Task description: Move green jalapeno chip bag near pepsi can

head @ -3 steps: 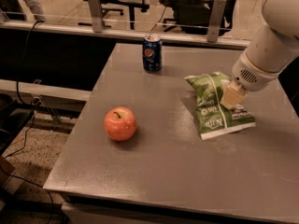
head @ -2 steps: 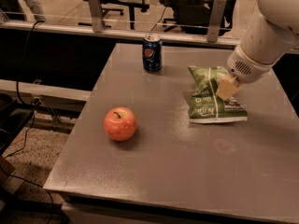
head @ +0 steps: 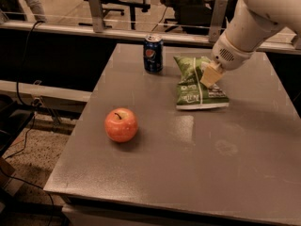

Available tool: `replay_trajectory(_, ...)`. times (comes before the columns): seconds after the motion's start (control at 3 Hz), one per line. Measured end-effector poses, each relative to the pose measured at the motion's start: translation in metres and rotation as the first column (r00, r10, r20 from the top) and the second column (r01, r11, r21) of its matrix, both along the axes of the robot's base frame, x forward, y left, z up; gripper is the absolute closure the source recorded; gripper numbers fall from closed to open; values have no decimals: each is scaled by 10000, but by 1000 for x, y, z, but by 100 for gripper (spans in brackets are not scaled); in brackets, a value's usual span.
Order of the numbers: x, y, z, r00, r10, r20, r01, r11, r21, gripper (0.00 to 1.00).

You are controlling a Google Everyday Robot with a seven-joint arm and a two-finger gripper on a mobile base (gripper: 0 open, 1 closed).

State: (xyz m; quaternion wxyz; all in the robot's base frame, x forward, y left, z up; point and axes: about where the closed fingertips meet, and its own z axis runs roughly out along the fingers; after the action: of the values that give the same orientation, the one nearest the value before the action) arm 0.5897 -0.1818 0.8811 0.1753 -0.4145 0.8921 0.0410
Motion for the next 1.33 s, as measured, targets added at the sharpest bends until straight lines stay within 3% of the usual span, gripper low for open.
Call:
replay_trajectory(0.33,31,23,-2,9993,373,72,-375,9986,371,99)
replay_trajectory(0.67,45,36,0,9984,557,116,-563,9969,553,77)
replay_trajectory(1.33,47,38,-3,9982,596,83,-600,9966,560,31)
